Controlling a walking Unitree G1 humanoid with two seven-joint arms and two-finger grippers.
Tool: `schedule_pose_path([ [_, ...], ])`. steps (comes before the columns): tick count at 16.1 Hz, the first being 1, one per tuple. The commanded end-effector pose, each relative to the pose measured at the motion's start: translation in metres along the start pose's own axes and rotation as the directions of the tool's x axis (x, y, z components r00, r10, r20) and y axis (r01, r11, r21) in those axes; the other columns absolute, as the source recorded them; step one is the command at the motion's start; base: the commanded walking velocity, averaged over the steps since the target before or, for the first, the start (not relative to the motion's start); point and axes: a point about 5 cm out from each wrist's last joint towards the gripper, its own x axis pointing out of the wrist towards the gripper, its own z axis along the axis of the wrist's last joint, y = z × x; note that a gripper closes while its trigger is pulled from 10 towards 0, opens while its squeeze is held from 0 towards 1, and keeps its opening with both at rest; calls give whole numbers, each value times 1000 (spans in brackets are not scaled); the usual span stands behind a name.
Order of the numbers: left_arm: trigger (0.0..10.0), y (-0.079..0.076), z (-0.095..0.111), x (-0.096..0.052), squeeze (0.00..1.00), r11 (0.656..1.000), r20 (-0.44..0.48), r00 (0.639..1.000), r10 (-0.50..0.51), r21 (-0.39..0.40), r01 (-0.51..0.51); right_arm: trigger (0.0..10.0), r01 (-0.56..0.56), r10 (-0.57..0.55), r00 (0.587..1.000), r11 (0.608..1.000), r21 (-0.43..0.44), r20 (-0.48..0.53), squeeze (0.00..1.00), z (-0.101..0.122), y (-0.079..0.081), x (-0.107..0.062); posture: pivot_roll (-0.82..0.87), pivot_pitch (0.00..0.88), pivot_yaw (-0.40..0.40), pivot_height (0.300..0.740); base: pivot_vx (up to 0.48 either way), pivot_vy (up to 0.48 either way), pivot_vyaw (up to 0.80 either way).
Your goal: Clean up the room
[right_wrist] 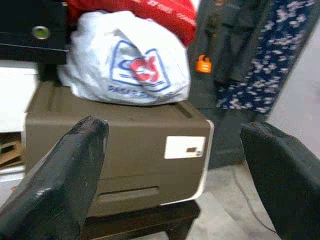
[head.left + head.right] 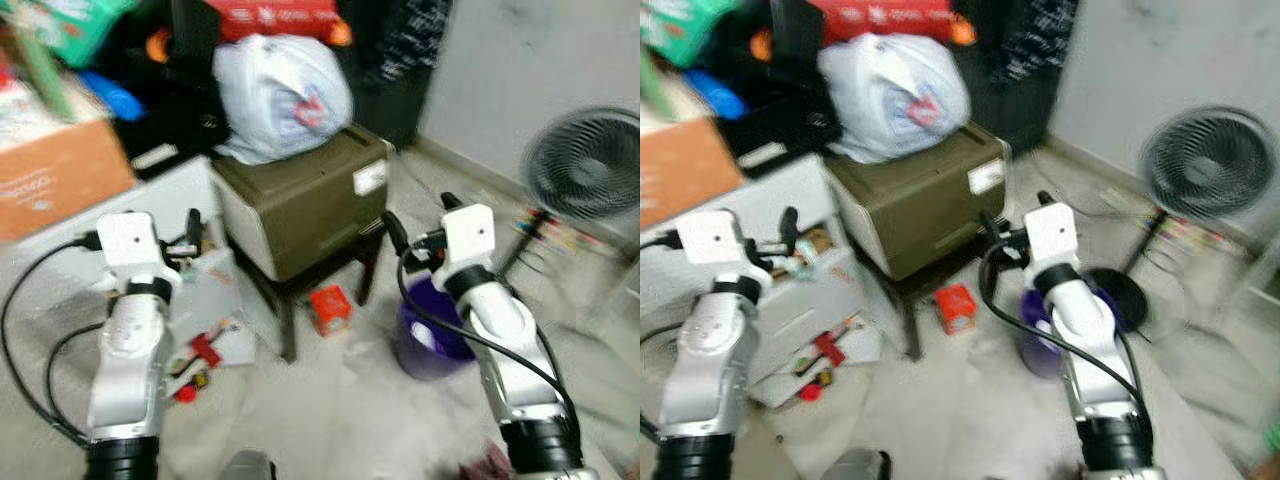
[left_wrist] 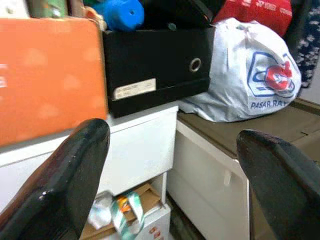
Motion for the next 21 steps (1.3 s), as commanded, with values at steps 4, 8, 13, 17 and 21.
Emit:
schedule_pose_path([
  [4,10000,-5,2,0,0,1000,-7,1000,-29,7,29,10000,12,-12,1000,1000,2,-4,0,0,-3,0,15,0,-35,740,0,0,766],
  [8,10000,-6,-1,0,0,999,-28,999,-35,21,36,10000,13,-13,1000,1000,3,-13,0,-3,-4,-1,19,0,-31,740,0,0,767],
  [13,10000,-7,-1,0,0,999,-32,999,-36,26,37,10000,26,-26,999,1000,0,-19,0,-5,-6,-1,19,0,-27,740,0,0,768],
  [17,10000,-11,-5,-6,0,990,-68,988,-138,29,140,10000,74,-76,996,996,-49,-50,0,-14,-14,-7,21,0,-26,740,0,0,680],
  [21,10000,-22,-19,-30,0,915,-168,910,-380,76,396,10000,203,-220,959,973,-107,-178,0,-46,-41,-24,26,0,-26,740,0,0,0],
])
